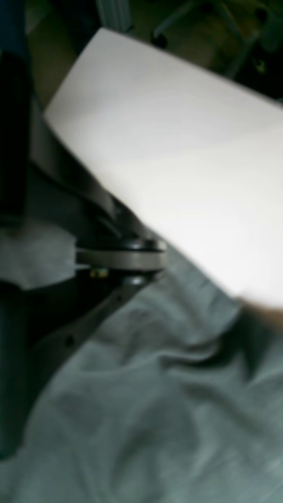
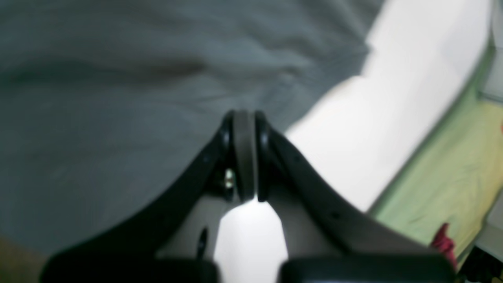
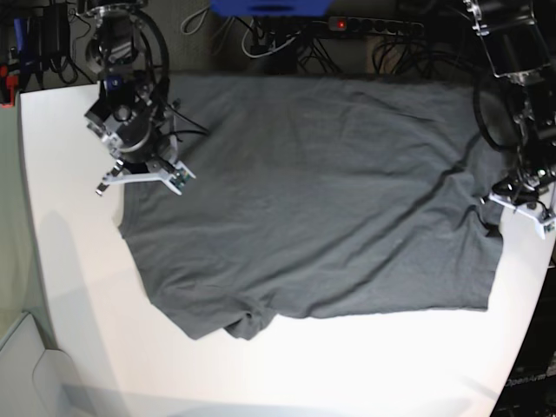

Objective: Layout the t-shirt on the table in an organized manner, then fold the t-shirt properly
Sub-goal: 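Pull the grasped shirt edges with both grippers toward the robot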

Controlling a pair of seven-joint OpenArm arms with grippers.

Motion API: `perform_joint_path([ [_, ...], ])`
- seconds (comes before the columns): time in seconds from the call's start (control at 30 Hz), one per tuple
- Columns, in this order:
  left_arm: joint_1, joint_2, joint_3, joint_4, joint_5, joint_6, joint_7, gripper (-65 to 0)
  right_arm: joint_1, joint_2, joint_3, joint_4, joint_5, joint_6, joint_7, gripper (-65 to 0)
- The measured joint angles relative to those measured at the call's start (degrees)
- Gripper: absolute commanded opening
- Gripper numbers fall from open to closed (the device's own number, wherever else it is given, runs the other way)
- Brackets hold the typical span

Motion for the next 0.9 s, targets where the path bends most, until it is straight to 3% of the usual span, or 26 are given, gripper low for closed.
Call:
perform_joint_path([
  [0.13, 2.05, 0.63, 0.04, -2.75, 0.09, -0.04, -0.42, -64.9, 0.07, 0.26, -1.66, -0.28, -0.09, -0.02, 0.20, -65.0],
  [0.4, -0.26, 0.02, -0.11, -14.19, 0.31, 0.04, -12.52, -64.9, 6.86, 0.15, -1.27, -13.44, -0.22, -0.07, 1.09, -65.0],
  [0.53, -3.78, -0.22, -0.17, -19.56, 0.57, 0.22, -15.89, -64.9, 11.93, 0.17, -1.27, -19.28, -0.22, -0.59, 2.29, -65.0],
  [0.67, -7.28, -0.42, 0.55, -23.19, 0.85, 0.83, -16.96, -64.9, 18.01, 0.35, -1.27, -26.62, -0.37, -1.14, 5.92, -65.0],
  [0.9, -10.38, -0.17, 7.06, -23.41, 0.98, 0.96, -16.28, -64.9, 24.70, 0.33, 0.44, -33.27, 0.24, -1.01, 5.64, -65.0],
])
